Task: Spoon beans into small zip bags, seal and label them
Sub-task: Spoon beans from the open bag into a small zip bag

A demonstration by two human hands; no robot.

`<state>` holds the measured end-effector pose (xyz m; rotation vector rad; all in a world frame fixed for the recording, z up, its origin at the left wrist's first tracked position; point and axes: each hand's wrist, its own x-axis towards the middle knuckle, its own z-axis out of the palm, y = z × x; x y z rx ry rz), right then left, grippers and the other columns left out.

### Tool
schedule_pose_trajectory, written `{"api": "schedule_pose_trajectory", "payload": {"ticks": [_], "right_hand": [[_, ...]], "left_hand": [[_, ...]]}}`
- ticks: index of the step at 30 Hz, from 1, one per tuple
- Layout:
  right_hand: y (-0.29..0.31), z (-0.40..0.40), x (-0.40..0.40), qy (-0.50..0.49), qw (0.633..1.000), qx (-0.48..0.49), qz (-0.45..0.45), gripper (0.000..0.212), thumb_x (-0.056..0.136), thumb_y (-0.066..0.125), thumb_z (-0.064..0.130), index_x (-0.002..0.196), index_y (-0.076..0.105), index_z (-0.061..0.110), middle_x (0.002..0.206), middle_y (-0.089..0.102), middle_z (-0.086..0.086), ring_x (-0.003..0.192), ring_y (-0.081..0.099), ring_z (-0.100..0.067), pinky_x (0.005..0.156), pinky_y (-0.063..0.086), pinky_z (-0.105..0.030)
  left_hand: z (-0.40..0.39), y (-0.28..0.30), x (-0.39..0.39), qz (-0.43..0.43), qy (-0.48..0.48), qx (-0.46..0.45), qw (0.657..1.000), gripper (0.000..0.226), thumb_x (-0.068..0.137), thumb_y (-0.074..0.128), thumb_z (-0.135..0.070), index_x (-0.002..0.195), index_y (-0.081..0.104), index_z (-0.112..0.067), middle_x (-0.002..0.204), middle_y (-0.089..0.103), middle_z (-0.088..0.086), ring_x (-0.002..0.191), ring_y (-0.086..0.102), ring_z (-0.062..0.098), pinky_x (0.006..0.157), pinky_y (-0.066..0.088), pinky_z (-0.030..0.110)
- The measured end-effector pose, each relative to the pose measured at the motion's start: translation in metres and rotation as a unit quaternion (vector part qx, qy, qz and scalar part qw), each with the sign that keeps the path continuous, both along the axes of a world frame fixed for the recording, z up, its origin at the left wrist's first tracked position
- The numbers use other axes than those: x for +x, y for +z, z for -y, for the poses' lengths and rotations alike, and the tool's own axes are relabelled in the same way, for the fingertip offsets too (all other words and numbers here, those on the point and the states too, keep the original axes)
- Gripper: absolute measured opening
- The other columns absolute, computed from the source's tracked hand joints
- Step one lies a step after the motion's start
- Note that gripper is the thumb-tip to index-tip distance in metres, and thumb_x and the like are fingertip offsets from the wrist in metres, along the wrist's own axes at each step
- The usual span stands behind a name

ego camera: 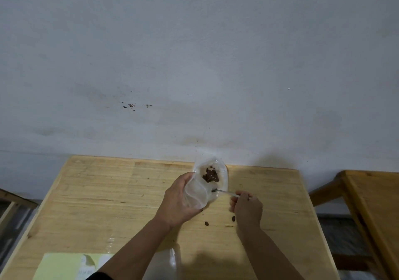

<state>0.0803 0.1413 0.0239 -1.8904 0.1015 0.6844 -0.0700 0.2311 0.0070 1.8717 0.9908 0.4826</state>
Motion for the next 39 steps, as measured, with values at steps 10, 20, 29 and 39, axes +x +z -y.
{"api": "schedule_pose_trajectory", "payload": {"ticks": [10,20,29,39], "right_hand": [[-0.003,-0.009,-0.004,-0.096,0.959,0.176,-0.199,0.021,0.097,0.042,0.005,0.110,0.057,-0.004,0.085,0.064,-0.017,0.078,0.063,-0.022,0.080,0.050,-0.033],[0.008,0.012,0.005,-0.053,0.966,0.184,-0.174,0.020,0.095,0.047,0.009,0.106,0.062,0.001,0.085,0.067,-0.014,0.071,0.062,-0.018,0.044,0.050,-0.017],[0.041,0.030,0.009,0.017,0.982,0.167,-0.086,0.022,0.097,0.044,0.012,0.097,0.065,0.005,0.082,0.068,-0.013,0.069,0.062,-0.017,0.044,0.048,-0.020],[0.073,0.037,-0.001,0.106,0.978,0.176,-0.024,0.026,0.098,0.041,0.013,0.094,0.066,0.006,0.076,0.066,-0.013,0.065,0.059,-0.018,0.042,0.042,-0.022]], "left_hand": [[-0.003,-0.005,-0.002,-0.008,0.020,0.003,1.000,0.088,0.060,0.081,-0.049,0.135,0.041,-0.026,0.129,0.050,-0.014,0.117,0.049,0.003,0.098,0.046,0.027],[-0.006,-0.009,-0.002,-0.014,0.030,0.000,0.999,0.095,0.056,0.081,-0.057,0.136,0.040,-0.026,0.131,0.050,-0.015,0.118,0.050,0.006,0.098,0.046,0.028],[-0.003,-0.001,-0.002,-0.015,0.033,-0.013,0.999,0.117,0.041,0.063,-0.087,0.136,0.039,-0.023,0.131,0.050,-0.011,0.116,0.049,0.006,0.098,0.044,0.026],[-0.005,-0.001,-0.002,-0.015,0.032,-0.027,0.999,0.117,0.041,0.071,-0.081,0.137,0.038,-0.024,0.133,0.051,-0.009,0.120,0.048,0.010,0.102,0.044,0.032]]}}
